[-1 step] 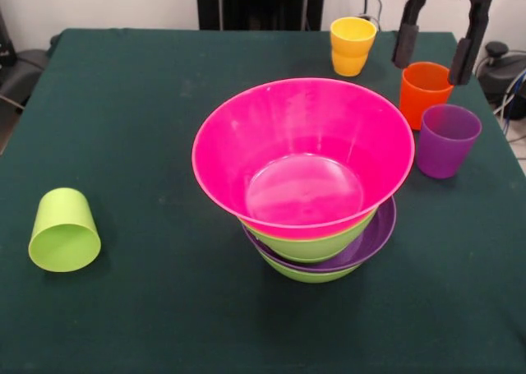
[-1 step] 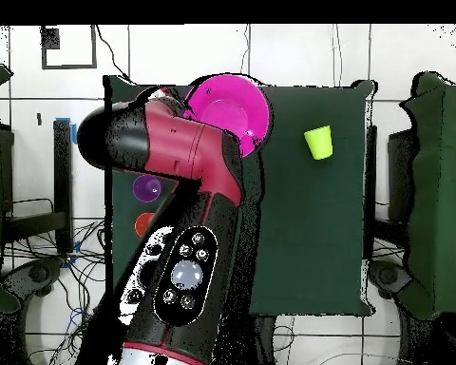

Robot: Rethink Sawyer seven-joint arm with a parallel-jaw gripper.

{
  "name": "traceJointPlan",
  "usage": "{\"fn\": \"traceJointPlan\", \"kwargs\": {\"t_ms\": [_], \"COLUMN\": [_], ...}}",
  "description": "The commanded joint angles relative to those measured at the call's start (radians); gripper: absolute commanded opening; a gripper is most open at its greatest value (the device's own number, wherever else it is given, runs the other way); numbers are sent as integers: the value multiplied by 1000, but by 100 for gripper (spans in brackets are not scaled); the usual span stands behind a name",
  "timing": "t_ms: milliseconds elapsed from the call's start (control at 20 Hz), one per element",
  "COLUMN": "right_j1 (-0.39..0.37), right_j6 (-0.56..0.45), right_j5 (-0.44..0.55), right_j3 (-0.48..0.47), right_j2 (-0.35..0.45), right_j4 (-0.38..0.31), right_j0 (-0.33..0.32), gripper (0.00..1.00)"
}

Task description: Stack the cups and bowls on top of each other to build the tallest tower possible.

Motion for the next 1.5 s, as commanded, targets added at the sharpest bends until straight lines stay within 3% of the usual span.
{"fn": "traceJointPlan", "kwargs": {"t_ms": [50,1500], "right_j1": [58,58], "right_j6": [223,258], "right_j5": [-26,48], "right_j3": [111,110], "right_j2": [55,-5], "right_j4": [28,100], "right_j0": [10,97], "gripper": [100,100]}}
